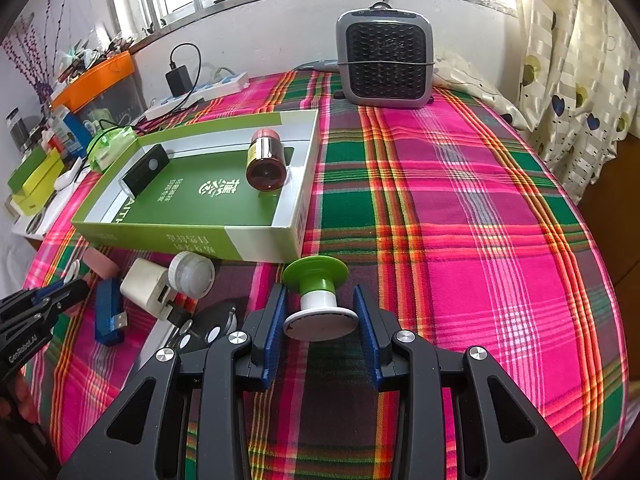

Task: Organize rigid objects
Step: 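Carry the pink clip and spool with both tools over the green box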

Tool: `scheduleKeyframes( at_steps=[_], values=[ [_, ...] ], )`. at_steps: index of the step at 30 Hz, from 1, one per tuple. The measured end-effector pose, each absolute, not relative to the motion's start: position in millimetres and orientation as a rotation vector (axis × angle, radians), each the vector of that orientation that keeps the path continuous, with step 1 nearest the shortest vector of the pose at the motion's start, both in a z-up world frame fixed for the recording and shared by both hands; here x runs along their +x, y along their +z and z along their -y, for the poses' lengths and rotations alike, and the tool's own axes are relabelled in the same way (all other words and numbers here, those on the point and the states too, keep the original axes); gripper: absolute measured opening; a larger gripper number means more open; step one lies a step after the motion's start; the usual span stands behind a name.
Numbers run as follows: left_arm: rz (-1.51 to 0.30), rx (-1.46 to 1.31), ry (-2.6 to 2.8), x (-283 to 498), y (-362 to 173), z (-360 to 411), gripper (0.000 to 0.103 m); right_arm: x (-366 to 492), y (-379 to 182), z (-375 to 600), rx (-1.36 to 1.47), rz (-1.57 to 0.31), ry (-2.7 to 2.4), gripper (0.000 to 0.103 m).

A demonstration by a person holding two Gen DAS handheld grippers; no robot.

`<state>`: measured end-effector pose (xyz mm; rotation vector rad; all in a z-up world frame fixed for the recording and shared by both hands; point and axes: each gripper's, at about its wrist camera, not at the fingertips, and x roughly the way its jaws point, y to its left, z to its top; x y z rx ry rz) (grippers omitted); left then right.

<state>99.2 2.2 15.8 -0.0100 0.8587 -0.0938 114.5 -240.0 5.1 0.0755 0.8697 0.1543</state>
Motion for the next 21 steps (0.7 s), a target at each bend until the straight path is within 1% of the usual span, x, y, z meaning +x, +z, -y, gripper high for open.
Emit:
scheduleKeyframes(
  at_steps=[12,21],
  values=[
    [-0.805,-0.008,-0.107,88.7,37.4,-1.9,0.017,107.3,16.2,238.3,0.063,-0.836,0.162,0.035],
    [-0.769,0.003,-0.116,88.7,54.0,-2.2,0.017,103.9,35.8,234.9,0.036,-0.787,0.165,0.035]
  ],
)
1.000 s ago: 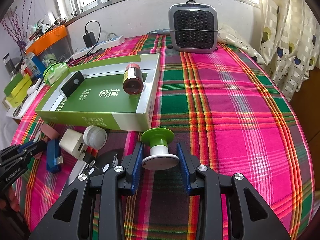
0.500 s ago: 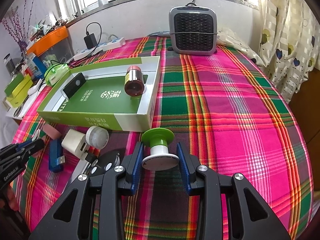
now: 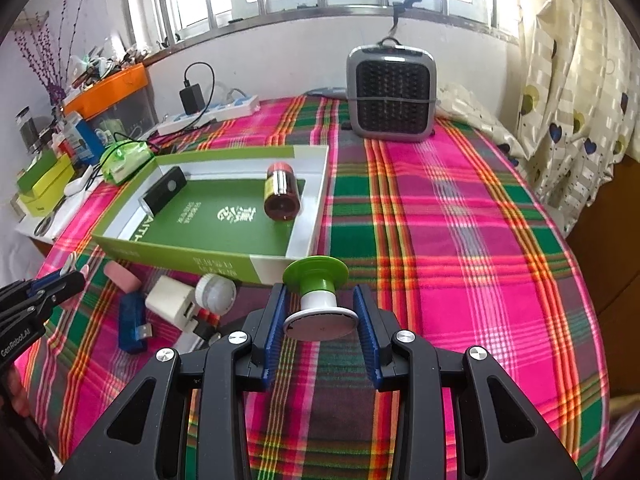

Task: Organize rigid objects
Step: 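Carry the pink clip and spool with both tools over the green box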

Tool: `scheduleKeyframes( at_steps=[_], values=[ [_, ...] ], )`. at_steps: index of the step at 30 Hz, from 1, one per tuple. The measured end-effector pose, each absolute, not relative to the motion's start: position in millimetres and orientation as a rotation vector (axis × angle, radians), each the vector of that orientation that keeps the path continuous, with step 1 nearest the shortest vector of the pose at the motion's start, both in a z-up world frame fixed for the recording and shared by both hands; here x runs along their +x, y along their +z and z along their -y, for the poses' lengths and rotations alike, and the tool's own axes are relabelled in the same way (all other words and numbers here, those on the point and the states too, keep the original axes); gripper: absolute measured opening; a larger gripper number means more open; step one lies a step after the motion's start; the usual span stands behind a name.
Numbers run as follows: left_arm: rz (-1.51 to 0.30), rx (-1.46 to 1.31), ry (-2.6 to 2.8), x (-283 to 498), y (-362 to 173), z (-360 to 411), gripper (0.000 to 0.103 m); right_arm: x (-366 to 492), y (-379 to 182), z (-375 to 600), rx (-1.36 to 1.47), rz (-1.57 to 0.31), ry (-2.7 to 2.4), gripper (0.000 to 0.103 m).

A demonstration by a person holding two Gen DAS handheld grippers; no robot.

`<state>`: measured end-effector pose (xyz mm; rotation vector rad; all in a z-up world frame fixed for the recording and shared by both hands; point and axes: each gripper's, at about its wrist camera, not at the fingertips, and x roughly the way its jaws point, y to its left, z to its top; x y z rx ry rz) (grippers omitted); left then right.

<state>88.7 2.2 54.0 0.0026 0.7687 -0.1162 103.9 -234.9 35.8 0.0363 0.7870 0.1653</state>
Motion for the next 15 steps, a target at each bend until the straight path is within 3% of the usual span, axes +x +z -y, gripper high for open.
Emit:
scheduleKeyframes(
  at_steps=[15],
  values=[
    [-0.742,0.015,-0.157,111.6,75.5,5.0,0.017,121.8,76.8,218.8,-0.011,-0.703,0.206,0.035]
  ],
)
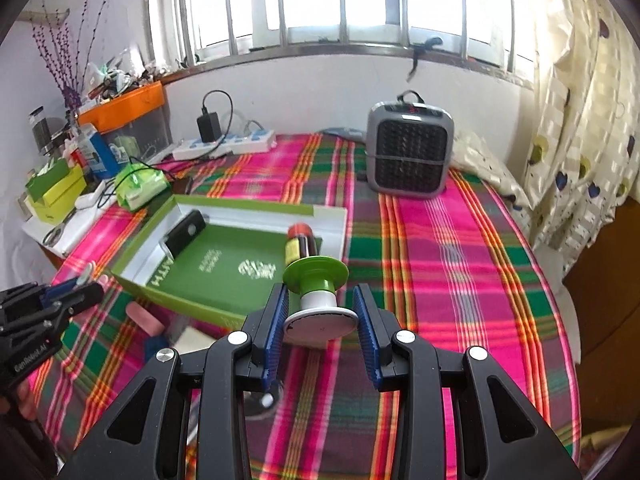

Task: Organize rigid objects
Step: 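Carry the pink clip and spool with both tools over the green box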

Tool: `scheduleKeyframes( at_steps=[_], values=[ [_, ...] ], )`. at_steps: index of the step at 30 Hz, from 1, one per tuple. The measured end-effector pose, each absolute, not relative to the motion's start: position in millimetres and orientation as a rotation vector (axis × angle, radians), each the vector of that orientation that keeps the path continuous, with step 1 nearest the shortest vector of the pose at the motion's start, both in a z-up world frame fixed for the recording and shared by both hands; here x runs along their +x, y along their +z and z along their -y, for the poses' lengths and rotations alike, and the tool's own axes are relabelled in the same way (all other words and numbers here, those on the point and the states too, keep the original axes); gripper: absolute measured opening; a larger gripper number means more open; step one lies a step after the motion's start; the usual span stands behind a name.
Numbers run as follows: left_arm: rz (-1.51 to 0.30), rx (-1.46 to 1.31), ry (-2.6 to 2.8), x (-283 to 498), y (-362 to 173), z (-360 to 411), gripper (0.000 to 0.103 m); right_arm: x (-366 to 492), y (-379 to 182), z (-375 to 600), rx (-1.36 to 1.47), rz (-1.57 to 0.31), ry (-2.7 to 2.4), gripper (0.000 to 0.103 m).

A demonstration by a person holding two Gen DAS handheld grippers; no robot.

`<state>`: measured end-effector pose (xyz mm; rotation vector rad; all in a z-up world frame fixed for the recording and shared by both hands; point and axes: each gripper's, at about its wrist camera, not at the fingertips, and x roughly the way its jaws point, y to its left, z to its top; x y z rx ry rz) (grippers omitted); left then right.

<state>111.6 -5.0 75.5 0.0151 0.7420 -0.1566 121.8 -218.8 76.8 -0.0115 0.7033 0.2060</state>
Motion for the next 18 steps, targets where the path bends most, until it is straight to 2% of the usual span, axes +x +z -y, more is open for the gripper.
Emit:
scheduleKeyframes(
  at_steps=[18],
  values=[
    [-0.786,0.018,-0.154,166.5,62.9,9.8,0.017,195.6,74.9,176.3,-0.064,-0.759,0.307,0.035]
  ],
)
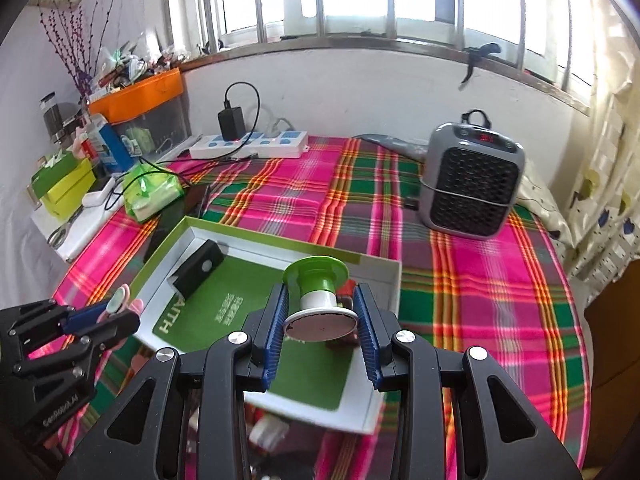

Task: Organize rigid objects
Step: 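Carry the pink clip and spool with both tools over the green box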

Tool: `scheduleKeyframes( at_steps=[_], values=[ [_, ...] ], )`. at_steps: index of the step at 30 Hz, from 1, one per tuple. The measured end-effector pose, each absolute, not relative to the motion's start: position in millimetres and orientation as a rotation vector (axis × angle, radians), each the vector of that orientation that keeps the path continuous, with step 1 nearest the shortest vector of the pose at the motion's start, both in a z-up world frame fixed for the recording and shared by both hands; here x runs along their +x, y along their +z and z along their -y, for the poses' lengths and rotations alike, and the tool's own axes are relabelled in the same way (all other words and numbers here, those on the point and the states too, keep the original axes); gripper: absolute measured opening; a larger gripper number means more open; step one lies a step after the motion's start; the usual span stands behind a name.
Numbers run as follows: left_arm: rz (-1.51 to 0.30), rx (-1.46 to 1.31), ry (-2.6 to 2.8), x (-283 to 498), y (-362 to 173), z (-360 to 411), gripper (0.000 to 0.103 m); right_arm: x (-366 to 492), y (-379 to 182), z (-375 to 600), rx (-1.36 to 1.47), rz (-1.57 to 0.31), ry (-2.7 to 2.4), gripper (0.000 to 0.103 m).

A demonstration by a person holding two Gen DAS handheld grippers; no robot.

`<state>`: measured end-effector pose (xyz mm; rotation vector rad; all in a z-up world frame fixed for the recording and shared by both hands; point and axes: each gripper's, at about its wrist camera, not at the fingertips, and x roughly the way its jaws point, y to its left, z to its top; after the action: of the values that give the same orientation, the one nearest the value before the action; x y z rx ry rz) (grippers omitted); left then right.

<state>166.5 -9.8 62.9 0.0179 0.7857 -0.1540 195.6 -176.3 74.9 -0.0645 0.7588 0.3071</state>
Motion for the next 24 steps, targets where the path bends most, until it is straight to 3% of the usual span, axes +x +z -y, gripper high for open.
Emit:
scheduleKeyframes(
  at_steps=[24],
  values=[
    [-0.868,0.005,-0.148,201.9,24.1,9.4,0.017,257.5,25.2,145.3,-0.083,-0.897,0.344,0.035]
  ],
)
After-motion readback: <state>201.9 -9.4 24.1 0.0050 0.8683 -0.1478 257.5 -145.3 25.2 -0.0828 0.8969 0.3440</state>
